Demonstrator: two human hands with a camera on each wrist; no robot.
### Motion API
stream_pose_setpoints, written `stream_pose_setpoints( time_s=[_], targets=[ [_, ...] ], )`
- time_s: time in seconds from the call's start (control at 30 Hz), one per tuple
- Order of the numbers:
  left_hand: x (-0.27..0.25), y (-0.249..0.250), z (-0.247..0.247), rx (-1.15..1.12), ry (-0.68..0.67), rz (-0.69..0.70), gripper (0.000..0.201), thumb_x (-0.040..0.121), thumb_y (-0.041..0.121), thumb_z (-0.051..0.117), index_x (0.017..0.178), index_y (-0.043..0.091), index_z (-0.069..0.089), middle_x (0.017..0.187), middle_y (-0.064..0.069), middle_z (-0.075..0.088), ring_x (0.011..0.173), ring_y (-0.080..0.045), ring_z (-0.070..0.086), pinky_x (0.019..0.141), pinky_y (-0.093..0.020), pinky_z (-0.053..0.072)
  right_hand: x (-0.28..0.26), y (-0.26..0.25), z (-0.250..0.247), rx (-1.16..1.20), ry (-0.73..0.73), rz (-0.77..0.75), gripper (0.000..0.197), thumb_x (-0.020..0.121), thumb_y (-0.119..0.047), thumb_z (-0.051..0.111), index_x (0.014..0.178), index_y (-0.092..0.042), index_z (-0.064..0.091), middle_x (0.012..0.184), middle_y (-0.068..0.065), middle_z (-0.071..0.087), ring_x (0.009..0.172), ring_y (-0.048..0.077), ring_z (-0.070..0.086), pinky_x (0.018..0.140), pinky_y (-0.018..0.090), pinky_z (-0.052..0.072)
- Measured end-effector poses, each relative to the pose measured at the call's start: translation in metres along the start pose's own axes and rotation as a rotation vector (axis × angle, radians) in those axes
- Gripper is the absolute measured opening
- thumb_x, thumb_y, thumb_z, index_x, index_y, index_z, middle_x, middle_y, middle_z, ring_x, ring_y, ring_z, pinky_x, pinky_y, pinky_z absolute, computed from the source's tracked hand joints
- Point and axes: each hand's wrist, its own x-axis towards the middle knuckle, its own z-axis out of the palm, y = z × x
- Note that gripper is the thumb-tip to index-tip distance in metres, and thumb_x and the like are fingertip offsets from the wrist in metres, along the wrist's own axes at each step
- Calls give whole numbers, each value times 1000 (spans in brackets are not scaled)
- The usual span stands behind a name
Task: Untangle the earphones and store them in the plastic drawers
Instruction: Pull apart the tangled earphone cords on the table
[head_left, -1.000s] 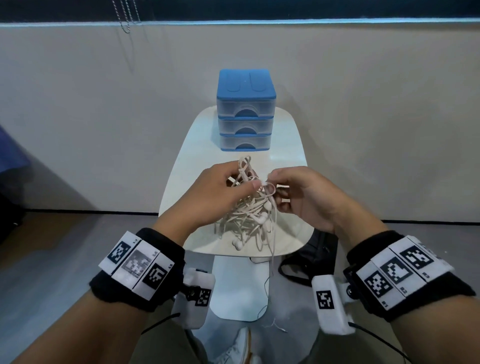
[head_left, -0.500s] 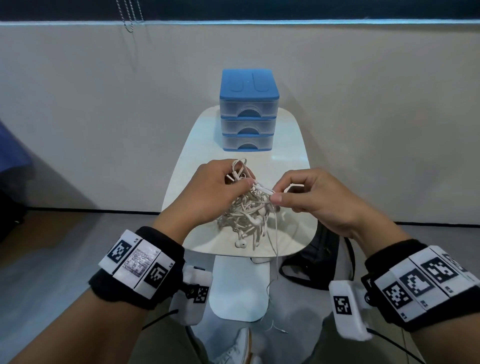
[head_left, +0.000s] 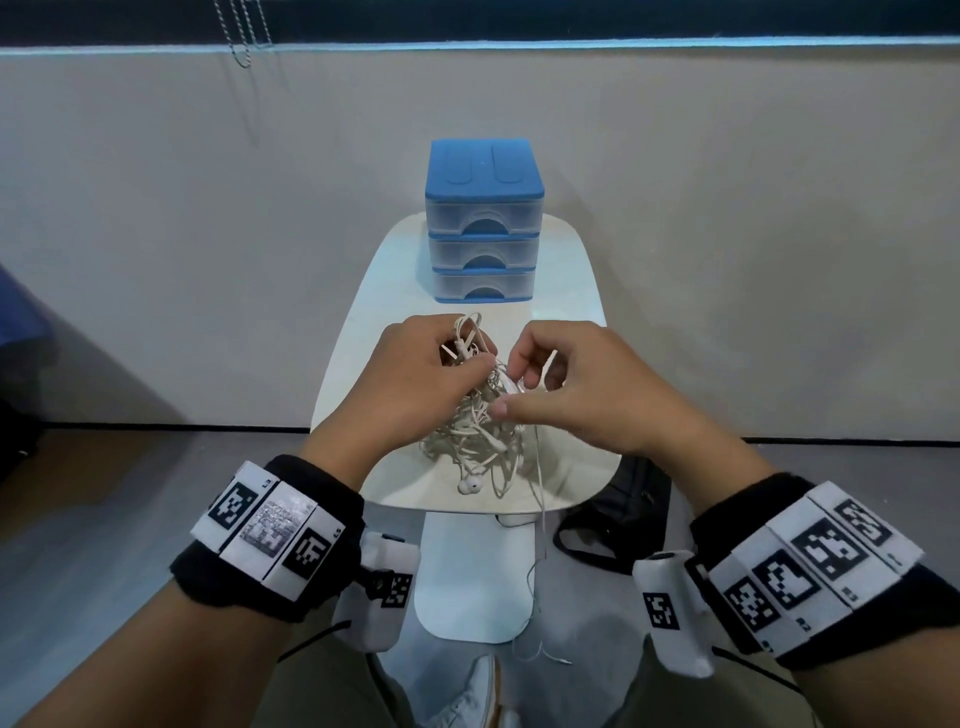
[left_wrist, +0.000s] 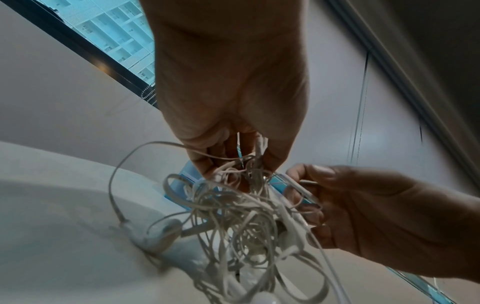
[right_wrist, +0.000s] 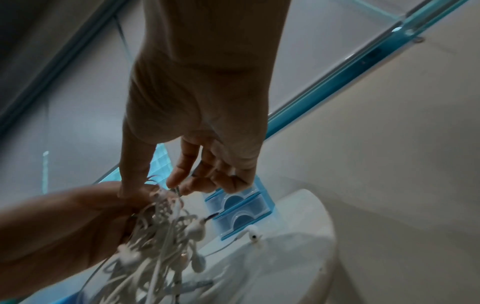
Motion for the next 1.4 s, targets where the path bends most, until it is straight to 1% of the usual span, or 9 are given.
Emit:
stream_pose_setpoints(
  time_s=[0.13, 0.37, 0.53, 0.63, 0.73, 0.87, 1.0, 1.2, 1.4],
  targets=[
    [-1, 3, -2, -4, 4, -21, 6, 91, 17, 73, 86, 20, 76, 74, 6, 73, 69, -14, 70, 70, -30, 55, 3, 3, 3, -102, 68, 2, 16, 84, -18, 78, 74, -17, 66, 64, -7, 62, 57, 4, 50, 58, 19, 38],
    [0, 0, -8, 30, 67, -118, 12, 90, 14, 67, 84, 17, 76, 79, 1, 74, 74, -18, 73, 76, -39, 60, -4, 15, -10, 348, 149, 47, 13, 91, -15, 75, 78, -15, 77, 81, 4, 76, 70, 11, 63, 64, 20, 42],
    [-1, 3, -7, 20, 63, -139, 11, 90, 16, 68, 84, 18, 76, 80, 1, 74, 73, -19, 74, 77, -40, 60, -4, 8, -17, 684, 56, 131, 14, 77, -17, 62, 64, -18, 68, 86, 9, 73, 85, 17, 60, 68, 28, 39],
    [-1, 5, -8, 23, 70, -143, 11, 90, 15, 68, 84, 17, 76, 80, 0, 74, 70, -18, 74, 76, -39, 61, -5, 3, -20, 773, 14, 124, 15, 78, -17, 55, 64, -13, 59, 75, 8, 66, 78, 18, 57, 67, 30, 38],
    [-1, 6, -9, 11, 74, -141, 11, 90, 14, 68, 83, 17, 77, 78, 2, 74, 69, -17, 74, 74, -37, 60, -2, 4, -17, 696, -14, 163, 23, 83, -25, 63, 64, -12, 63, 72, 15, 55, 63, 15, 47, 66, 32, 34],
    [-1, 7, -8, 4, 67, -140, 12, 89, 14, 68, 83, 19, 77, 80, 4, 74, 67, -13, 72, 70, -31, 58, -1, 4, -11, 458, -150, 189, 24, 99, -22, 64, 87, -10, 81, 97, 31, 65, 60, 11, 31, 67, 29, 28],
    [0, 5, -7, -12, 66, -145, 14, 88, 15, 67, 76, 20, 73, 85, 4, 75, 69, -14, 70, 73, -34, 57, -6, 2, -16, 643, -159, 134, 14, 98, -11, 60, 89, -8, 71, 75, 0, 63, 63, 10, 42, 66, 24, 33],
    [3, 6, -9, -44, 69, -145, 11, 89, 18, 70, 80, 19, 74, 81, 1, 74, 62, -8, 64, 70, -28, 53, -7, 7, -24, 930, -61, 130, 12, 81, -16, 52, 71, -12, 58, 66, 5, 50, 75, 19, 56, 70, 30, 38],
    [3, 9, -8, -4, 41, -114, 10, 89, 16, 69, 83, 20, 76, 80, -3, 75, 64, -9, 64, 63, -21, 51, -6, 6, -25, 1202, -27, 97, 19, 78, -13, 40, 60, -11, 47, 61, 6, 36, 65, 24, 43, 72, 33, 38]
  ],
)
